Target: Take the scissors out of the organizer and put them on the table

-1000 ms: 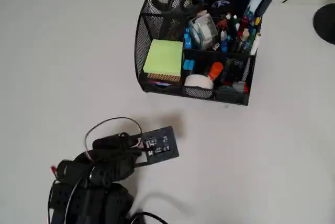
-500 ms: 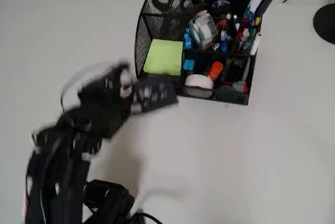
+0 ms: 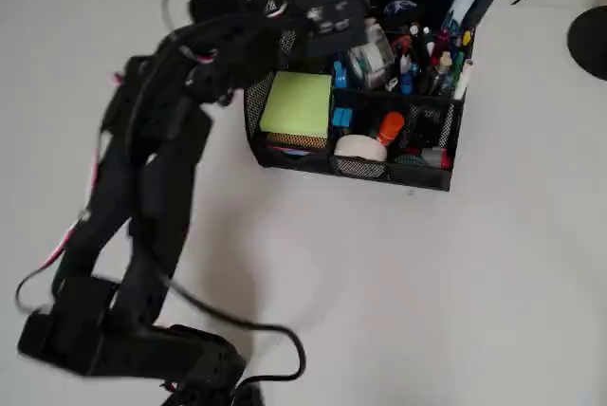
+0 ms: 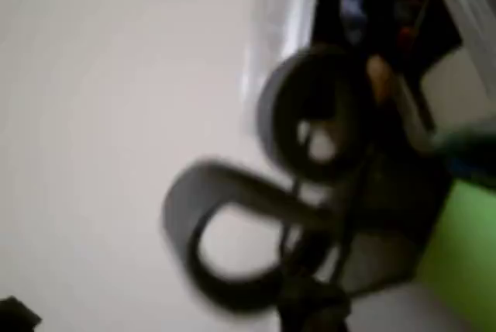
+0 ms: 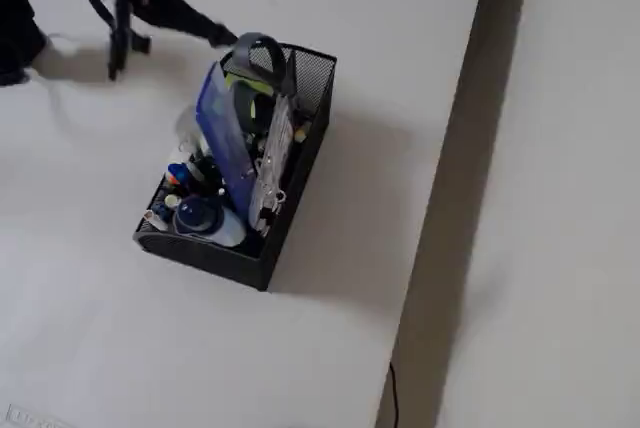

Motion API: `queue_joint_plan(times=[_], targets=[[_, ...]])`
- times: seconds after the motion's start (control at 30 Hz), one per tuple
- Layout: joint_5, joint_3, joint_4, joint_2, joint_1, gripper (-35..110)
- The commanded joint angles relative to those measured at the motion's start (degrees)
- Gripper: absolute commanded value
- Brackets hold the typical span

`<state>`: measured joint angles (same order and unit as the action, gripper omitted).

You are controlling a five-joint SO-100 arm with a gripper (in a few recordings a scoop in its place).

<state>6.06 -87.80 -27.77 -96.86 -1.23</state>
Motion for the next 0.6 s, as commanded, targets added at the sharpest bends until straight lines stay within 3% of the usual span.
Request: queue_joint_plan(times=[0.0,0.27,0.57], targets=[[-2.2,5.6,6.2,2.6,2.2,42],[-6.5,10.2,9.2,7.7,4.2,34],[-7.3,14.1,-0.3,7.9,2.4,34]])
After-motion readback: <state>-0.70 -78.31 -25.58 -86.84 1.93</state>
